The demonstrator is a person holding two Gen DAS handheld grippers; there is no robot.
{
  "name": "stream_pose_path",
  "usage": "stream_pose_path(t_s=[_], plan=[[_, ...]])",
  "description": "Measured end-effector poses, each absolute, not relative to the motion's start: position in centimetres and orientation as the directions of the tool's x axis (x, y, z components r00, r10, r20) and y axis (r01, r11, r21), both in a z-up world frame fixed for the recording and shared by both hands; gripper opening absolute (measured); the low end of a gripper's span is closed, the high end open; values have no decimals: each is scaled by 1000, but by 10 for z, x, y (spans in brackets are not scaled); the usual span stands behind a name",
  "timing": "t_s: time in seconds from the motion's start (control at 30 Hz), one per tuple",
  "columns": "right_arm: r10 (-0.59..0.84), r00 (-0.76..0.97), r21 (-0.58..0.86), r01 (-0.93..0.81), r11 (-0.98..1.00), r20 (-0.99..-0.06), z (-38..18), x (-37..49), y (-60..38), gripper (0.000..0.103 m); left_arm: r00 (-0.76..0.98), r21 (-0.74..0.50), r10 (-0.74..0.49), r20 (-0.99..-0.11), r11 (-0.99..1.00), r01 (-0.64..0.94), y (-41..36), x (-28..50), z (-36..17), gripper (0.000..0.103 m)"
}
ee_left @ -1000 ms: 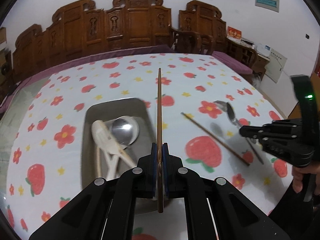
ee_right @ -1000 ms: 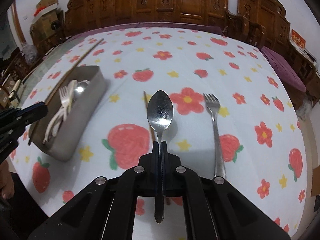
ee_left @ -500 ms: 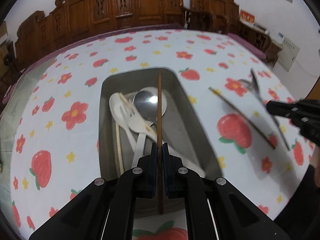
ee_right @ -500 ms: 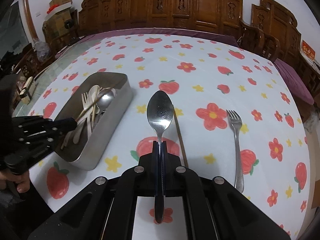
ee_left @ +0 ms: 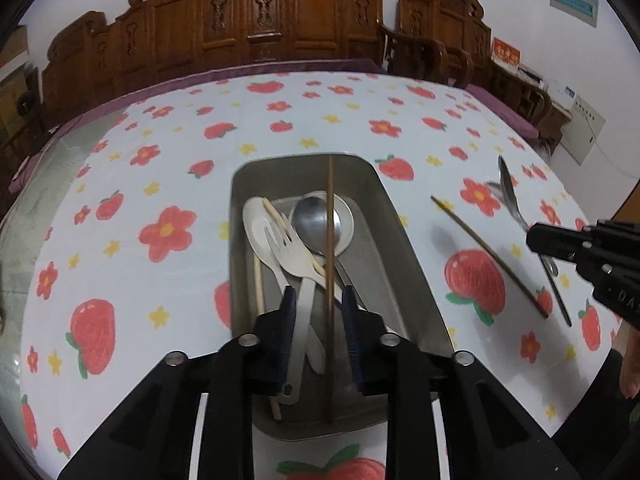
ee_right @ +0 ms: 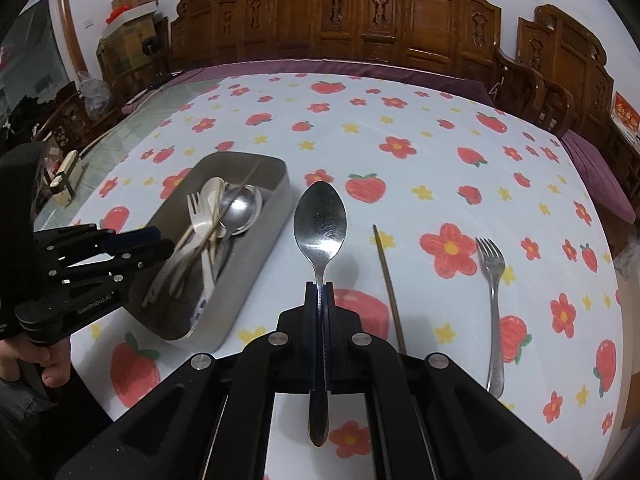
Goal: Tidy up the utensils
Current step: 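Lower the chopstick into the tray with the left gripper while the right carries the metal spoon, then lower the metal spoon into the tray and open the right gripper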
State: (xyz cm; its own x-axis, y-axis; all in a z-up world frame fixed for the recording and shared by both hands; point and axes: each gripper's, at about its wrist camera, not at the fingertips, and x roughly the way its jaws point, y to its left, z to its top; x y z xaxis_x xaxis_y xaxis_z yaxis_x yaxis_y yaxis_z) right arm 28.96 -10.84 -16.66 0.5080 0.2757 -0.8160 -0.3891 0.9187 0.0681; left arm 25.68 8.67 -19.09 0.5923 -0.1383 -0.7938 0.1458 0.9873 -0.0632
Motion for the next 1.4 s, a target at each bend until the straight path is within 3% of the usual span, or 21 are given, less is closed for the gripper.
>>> stream_pose_path(t_s=[0.17, 0.4, 0.57, 0.7, 0.73, 0.77, 0.93, 1.4], plan=[[293, 504, 75, -408, 910, -813, -163, 291, -94, 4, 629, -78, -138, -765, 989, 122, 99, 254, -177, 24], [321, 497, 86, -438, 895, -806, -159, 293, -72, 4, 681, -71, -105, -725, 994, 78, 117, 251, -161, 39], [340, 490, 97, -456, 885, -803, -157, 296, -55, 4, 692, -73, -86, -717, 996, 49, 131, 252, -156, 42], [356, 481, 109, -467, 877, -801, -158, 300, -42, 4, 704, -76, -69, -707, 997, 21, 144, 251, -151, 56], [360, 479, 112, -471, 875, -801, -158, 302, -37, 4, 705, -73, -56, -707, 997, 6, 147, 252, -151, 70], [363, 477, 114, -474, 873, -801, -158, 303, -34, 4, 709, -67, -42, -704, 998, -7, 150, 252, -150, 76], [371, 465, 114, -492, 863, -804, -159, 308, -16, 4, 722, -78, -20, -692, 996, -46, 166, 253, -147, 84], [382, 426, 146, -489, 860, -820, -183, 325, 23, 4, 727, -101, -6, -687, 991, -88, 193, 253, -145, 85]])
